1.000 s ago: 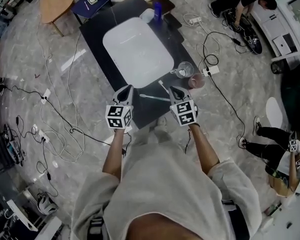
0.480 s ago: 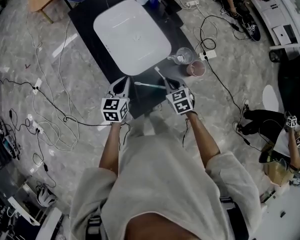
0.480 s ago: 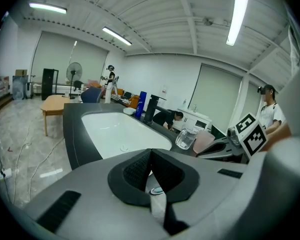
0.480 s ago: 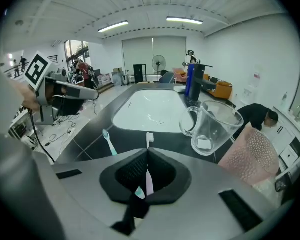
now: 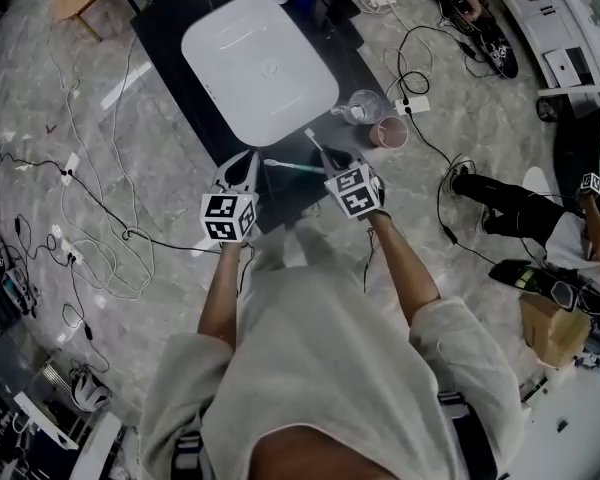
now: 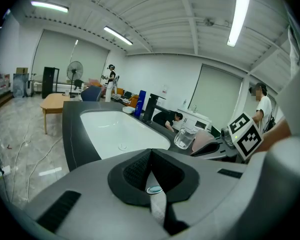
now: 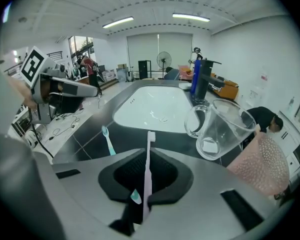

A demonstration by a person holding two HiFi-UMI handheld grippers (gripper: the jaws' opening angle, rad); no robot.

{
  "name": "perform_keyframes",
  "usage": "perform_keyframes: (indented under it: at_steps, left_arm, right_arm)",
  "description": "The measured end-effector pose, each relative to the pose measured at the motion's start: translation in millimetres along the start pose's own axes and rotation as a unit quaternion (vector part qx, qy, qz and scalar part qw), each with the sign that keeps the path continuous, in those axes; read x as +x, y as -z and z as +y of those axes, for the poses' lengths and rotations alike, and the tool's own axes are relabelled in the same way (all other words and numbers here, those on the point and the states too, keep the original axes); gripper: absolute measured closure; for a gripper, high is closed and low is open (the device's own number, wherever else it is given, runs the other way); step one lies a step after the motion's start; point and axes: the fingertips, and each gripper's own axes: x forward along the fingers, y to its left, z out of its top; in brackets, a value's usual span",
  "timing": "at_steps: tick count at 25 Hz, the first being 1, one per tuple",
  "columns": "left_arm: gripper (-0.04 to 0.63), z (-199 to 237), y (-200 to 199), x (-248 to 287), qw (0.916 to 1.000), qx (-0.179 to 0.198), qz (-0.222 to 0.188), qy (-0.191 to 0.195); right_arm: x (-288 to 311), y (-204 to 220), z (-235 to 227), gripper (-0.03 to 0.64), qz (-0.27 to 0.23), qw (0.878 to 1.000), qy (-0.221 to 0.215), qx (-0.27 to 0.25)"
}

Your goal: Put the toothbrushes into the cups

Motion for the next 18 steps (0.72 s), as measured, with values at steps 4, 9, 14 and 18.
perform_keyframes:
  at_steps: [4,9,14,18]
  left_arm:
    - [0.569,0.2,0.5,-1.1,1.0000,-0.002,-0.002,-0.002]
    - [0.569,3.2,4.9,-4.2,0.9999,-0.009,-0.002,-0.007]
    - [0.569,3.2,5.1,-5.7,0.9999,-0.011,-0.003,-0.007]
    - [0.569,6.3,6.5,-6.4,0.9999,-0.011,-0.002,-0.009]
  right_arm:
    - [9.6,-1.5,5.4,0.486,0.012,1.000,-0.020,-0.021]
    - [20.3,-3.6,5.5,0.446,0.029,0.999,-0.025,-0.036]
    - [29.2,-9.7,2.9,0.458,0.037,0.998,-0.026,-0.040]
    - [38.3,-14.6,3.4,0.490,0.043,0.998,-0.029,-0.041]
